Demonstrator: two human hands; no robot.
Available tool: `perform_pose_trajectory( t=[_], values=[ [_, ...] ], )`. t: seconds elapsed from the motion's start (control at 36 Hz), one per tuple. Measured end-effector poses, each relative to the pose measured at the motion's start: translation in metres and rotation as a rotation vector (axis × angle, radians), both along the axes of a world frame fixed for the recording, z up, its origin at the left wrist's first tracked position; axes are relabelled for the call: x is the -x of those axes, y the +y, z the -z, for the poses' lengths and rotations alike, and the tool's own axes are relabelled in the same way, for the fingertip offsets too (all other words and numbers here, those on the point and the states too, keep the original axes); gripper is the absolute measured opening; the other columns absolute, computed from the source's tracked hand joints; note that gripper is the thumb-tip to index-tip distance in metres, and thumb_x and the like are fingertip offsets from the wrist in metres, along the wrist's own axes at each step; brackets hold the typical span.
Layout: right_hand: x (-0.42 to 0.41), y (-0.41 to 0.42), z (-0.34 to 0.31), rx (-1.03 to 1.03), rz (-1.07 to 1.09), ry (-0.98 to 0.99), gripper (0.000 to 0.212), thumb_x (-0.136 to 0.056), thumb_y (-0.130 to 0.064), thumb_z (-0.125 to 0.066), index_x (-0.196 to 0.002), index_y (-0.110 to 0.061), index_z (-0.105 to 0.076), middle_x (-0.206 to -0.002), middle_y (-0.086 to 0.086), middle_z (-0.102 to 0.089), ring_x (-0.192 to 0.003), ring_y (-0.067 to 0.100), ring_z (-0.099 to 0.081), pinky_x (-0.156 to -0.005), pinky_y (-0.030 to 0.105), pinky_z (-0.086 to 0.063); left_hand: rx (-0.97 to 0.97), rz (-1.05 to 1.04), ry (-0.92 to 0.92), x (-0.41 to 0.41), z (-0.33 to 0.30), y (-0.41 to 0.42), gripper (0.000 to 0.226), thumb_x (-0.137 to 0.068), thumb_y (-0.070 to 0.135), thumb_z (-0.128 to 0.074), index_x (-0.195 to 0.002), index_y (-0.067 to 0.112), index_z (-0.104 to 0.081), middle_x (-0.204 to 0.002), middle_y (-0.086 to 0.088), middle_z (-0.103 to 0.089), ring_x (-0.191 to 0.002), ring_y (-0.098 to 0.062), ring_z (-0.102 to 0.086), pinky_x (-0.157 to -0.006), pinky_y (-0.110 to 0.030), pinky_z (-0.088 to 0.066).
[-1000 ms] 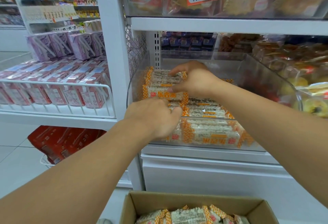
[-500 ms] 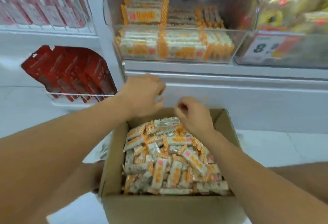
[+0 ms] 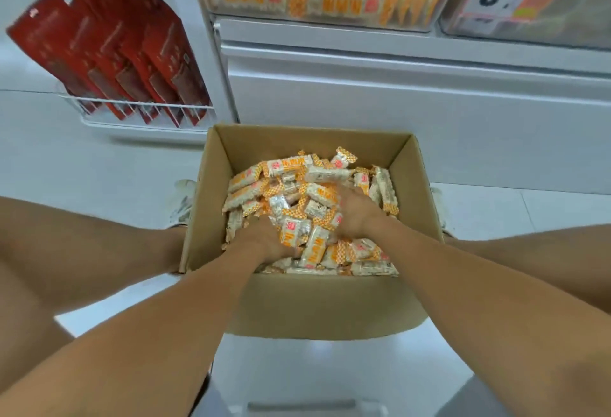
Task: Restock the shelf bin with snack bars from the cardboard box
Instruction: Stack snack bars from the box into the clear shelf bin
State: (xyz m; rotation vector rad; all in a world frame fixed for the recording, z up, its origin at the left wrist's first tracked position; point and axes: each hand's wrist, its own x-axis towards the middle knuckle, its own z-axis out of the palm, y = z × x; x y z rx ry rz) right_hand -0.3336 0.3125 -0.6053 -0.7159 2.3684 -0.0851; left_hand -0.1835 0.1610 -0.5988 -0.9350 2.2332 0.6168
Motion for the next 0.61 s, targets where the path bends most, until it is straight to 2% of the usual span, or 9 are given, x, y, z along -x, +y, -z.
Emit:
perform_pose_trajectory(
  t=[0.14,0.22,0.28,0.33,0.39,0.44,0.5,0.56,0.61],
  values=[
    [-0.013,-0.004,0.004,0.034,0.080,0.000,0.075,-0.074,-0.023,-0.085,-0.138,-0.019,-0.047,-0.149,0.012,-0.031,-0.131,0.033,-0.041,-0.095,0.038,-0.050,0.080,-0.079,0.225,0.000,0.000,0.007,0.057,-0.093,0.048,-0.061,-0.132,0.007,-0.051,-0.131,-0.013,-0.058,-0.118,-0.031,-0.056,-0.083,-0.035,-0.048],
    [-0.010,-0.009,-0.005,0.120,0.134,-0.066,0.072,-0.075,-0.022,-0.084,-0.139,-0.015,-0.052,-0.127,0.010,-0.058,-0.103,0.025,-0.060,-0.073,0.030,-0.048,-0.004,-0.325,0.413,0.010,-0.010,0.009,0.037,-0.100,0.036,-0.055,-0.119,0.004,-0.060,-0.117,-0.015,-0.066,-0.102,-0.034,-0.061,-0.064,-0.033,-0.041],
    [-0.001,-0.012,-0.016,0.224,0.262,-0.194,0.081,-0.076,-0.027,-0.085,-0.146,-0.009,-0.047,-0.108,0.009,-0.064,-0.091,0.022,-0.064,-0.069,0.029,-0.050,-0.120,-0.556,0.521,0.017,-0.018,0.007,0.043,-0.101,0.031,-0.054,-0.134,0.003,-0.054,-0.116,-0.008,-0.062,-0.110,-0.035,-0.060,-0.069,-0.030,-0.037],
    [0.006,-0.018,-0.034,0.328,0.388,-0.341,0.094,-0.074,-0.036,-0.086,-0.149,-0.004,-0.040,-0.123,0.012,-0.060,-0.108,0.026,-0.061,-0.081,0.033,-0.052,-0.280,-0.759,0.569,0.025,-0.021,0.002,0.058,-0.099,0.028,-0.052,-0.152,0.009,-0.037,-0.123,-0.009,-0.065,-0.105,-0.031,-0.063,-0.078,-0.031,-0.042],
    [0.013,-0.024,-0.046,0.440,0.491,-0.463,0.101,-0.069,-0.045,-0.088,-0.147,-0.005,-0.038,-0.139,0.010,-0.053,-0.125,0.027,-0.053,-0.088,0.034,-0.043,-0.474,-0.912,0.593,0.033,-0.018,-0.003,0.065,-0.094,0.032,-0.052,-0.154,0.012,-0.032,-0.109,-0.015,-0.071,-0.091,-0.030,-0.067,-0.082,-0.039,-0.053],
    [0.015,-0.030,-0.058,0.504,0.502,-0.484,0.083,-0.073,-0.040,-0.087,-0.138,-0.009,-0.046,-0.117,0.004,-0.061,-0.103,0.019,-0.057,-0.080,0.031,-0.040,-0.612,-0.983,0.594,0.045,0.011,-0.016,0.072,-0.084,0.051,-0.052,-0.146,0.016,-0.044,-0.124,-0.022,-0.067,-0.110,-0.042,-0.065,-0.099,-0.058,-0.050],
    [0.014,-0.034,-0.066,0.489,0.423,-0.461,0.069,-0.076,-0.030,-0.085,-0.134,-0.013,-0.052,-0.095,0.002,-0.065,-0.082,0.017,-0.056,-0.068,0.031,-0.043,-0.772,-1.034,0.596,0.049,-0.001,-0.013,0.077,-0.081,0.069,-0.053,-0.133,0.012,-0.056,-0.130,-0.022,-0.062,-0.119,-0.042,-0.061,-0.103,-0.056,-0.046],
    [0.008,-0.037,-0.076,0.434,0.340,-0.552,0.057,-0.081,-0.015,-0.081,-0.131,-0.005,-0.057,-0.090,0.005,-0.071,-0.078,0.022,-0.064,-0.076,0.034,-0.050,-0.923,-0.980,0.609,0.050,-0.021,-0.006,0.072,-0.086,0.075,-0.052,-0.127,0.016,-0.060,-0.117,-0.015,-0.071,-0.105,-0.034,-0.070,-0.091,-0.047,-0.053],
    [0.003,-0.041,-0.080,0.367,0.286,-0.665,0.054,-0.080,-0.012,-0.079,-0.130,-0.006,-0.059,-0.104,0.011,-0.075,-0.077,0.023,-0.072,-0.093,0.038,-0.049,-1.003,-0.874,0.621,0.049,-0.036,0.002,0.092,-0.073,0.077,-0.069,-0.142,0.019,-0.052,-0.135,-0.012,-0.064,-0.115,-0.031,-0.067,-0.097,-0.050,-0.052]
  ],
)
